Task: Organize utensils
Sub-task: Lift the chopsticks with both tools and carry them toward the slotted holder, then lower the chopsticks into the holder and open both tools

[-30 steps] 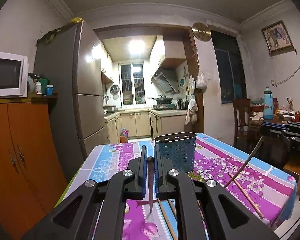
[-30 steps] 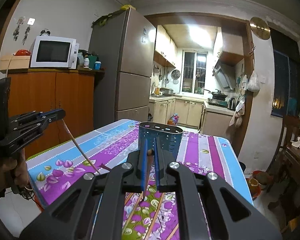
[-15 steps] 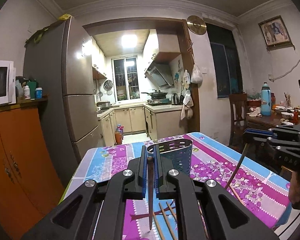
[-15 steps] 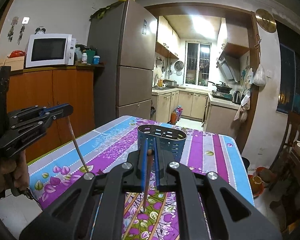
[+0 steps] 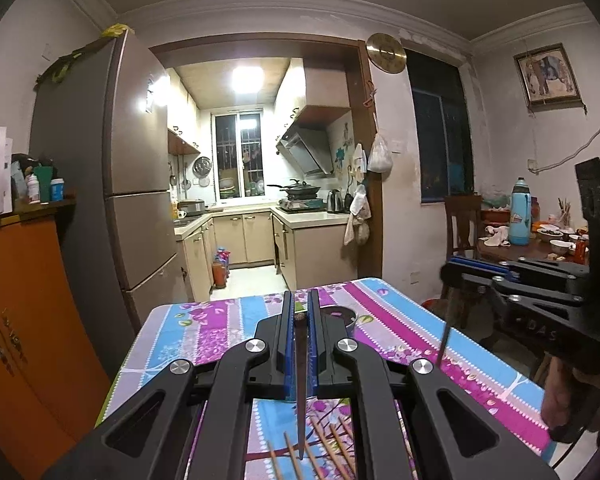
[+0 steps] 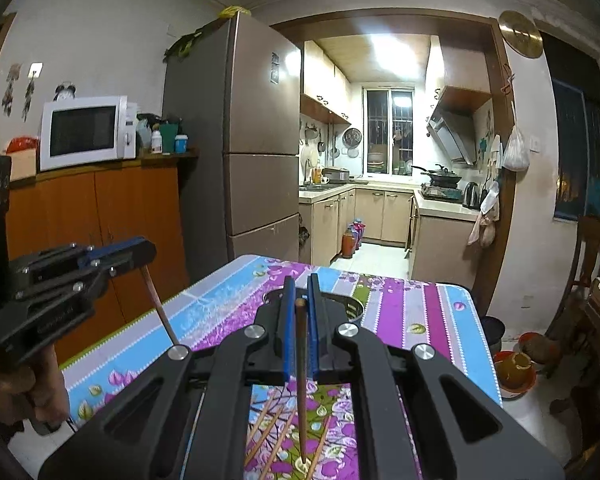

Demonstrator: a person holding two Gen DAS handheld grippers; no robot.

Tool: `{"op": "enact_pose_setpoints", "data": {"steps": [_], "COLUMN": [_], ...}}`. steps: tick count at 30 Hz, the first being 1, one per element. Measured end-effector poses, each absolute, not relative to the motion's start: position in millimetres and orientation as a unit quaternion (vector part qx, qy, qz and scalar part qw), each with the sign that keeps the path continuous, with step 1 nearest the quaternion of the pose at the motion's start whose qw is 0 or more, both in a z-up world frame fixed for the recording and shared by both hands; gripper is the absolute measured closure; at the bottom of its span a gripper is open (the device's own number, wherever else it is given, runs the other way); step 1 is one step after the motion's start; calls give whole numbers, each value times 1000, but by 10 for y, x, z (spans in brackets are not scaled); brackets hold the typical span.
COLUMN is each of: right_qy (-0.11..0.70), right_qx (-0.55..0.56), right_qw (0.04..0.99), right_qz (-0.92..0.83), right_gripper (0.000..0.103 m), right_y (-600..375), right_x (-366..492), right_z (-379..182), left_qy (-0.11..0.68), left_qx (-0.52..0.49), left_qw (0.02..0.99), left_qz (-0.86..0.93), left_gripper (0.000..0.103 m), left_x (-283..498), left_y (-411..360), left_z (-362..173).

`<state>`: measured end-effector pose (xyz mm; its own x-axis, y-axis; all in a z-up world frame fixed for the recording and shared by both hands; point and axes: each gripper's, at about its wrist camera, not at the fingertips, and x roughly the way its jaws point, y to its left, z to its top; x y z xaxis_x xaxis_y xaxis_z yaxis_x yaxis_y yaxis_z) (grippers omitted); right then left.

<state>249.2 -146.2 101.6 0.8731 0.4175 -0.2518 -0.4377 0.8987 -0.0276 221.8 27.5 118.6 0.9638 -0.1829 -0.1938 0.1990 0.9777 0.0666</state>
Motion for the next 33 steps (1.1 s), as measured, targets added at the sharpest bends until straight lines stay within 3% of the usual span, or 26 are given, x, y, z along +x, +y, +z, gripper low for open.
{"op": "enact_pose_setpoints", "data": {"steps": [21, 33], "right_qy": [89, 81], "right_qx": [-23, -15], "right_qw": [973, 971], "right_qz": [213, 224], "right_gripper": [98, 98], "right_y": [-1472, -1493], "right_x": [3255, 3785], "right_z": [1791, 1990], "left_qy": [92, 87], "left_qx": [16, 4], "left_qw": [992, 994], "left_qz": [-87, -64], "left_gripper": [96, 95], "left_x": [2984, 3564], "left_y": [24, 49], "left_z": [2020, 2124]}}
